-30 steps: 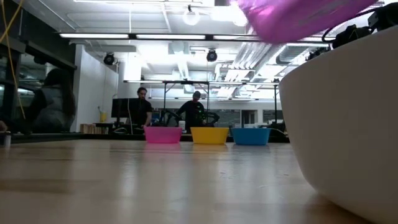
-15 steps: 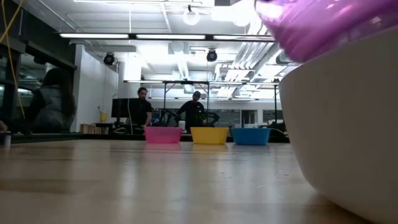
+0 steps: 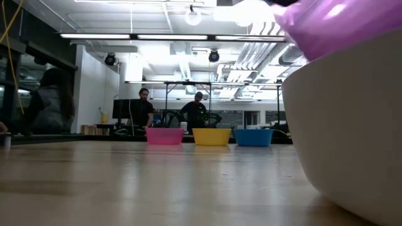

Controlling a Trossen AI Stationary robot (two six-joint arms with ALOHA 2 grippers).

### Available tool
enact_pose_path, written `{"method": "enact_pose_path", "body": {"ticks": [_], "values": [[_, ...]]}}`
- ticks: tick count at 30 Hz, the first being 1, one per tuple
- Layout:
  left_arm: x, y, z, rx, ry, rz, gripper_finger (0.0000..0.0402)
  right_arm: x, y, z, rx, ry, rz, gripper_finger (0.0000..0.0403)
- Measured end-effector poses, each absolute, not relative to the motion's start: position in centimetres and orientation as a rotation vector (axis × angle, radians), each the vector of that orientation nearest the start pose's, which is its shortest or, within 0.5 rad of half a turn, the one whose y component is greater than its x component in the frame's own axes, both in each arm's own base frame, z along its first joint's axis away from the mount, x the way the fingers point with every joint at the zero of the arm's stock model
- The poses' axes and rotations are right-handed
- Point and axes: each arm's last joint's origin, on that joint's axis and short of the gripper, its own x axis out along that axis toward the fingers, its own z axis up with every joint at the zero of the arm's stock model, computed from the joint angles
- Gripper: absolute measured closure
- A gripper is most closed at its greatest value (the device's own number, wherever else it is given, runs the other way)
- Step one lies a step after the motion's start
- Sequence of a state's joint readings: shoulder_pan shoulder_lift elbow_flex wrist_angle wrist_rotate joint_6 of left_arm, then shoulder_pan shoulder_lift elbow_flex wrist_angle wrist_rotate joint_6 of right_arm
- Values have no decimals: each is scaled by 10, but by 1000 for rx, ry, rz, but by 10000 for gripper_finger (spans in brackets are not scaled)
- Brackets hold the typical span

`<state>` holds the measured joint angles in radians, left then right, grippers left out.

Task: Nest bowls inside each other
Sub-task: Stack the violet bowl on the white bowl

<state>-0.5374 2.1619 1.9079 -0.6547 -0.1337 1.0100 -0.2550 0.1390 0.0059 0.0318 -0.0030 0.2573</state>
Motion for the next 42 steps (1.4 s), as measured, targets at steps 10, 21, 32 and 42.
{"method": "enact_pose_path", "body": {"ticks": [10,21,32,42], "values": [[416,-244,232,1259,604,-837,401,102,-27,157,269,69,-264,317],[417,-245,234,1257,590,-830,401,102,-27,157,269,69,-263,317],[417,-245,234,1256,586,-827,401,102,-27,157,269,69,-263,317],[421,-247,238,1239,538,-798,401,102,-27,157,269,69,-264,317]]}}
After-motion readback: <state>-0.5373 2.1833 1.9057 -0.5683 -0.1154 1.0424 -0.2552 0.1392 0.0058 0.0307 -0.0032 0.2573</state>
